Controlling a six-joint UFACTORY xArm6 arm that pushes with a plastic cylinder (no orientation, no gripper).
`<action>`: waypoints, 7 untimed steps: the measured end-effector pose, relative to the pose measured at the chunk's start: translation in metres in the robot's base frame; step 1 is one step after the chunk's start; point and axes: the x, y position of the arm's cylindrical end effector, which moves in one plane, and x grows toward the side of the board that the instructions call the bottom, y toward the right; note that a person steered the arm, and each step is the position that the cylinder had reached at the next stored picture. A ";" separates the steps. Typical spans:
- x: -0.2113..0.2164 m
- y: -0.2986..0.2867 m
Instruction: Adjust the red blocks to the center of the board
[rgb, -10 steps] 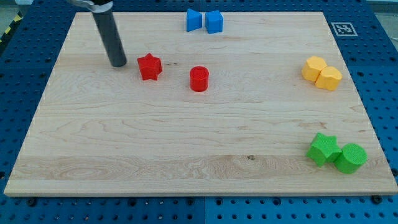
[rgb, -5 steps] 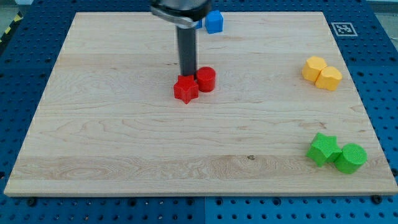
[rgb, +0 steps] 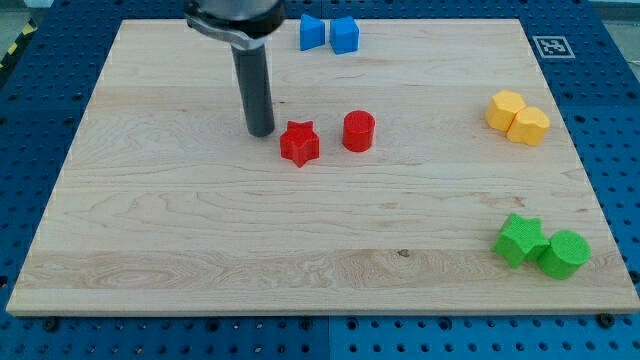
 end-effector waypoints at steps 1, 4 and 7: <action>0.019 0.025; 0.068 0.038; 0.093 0.207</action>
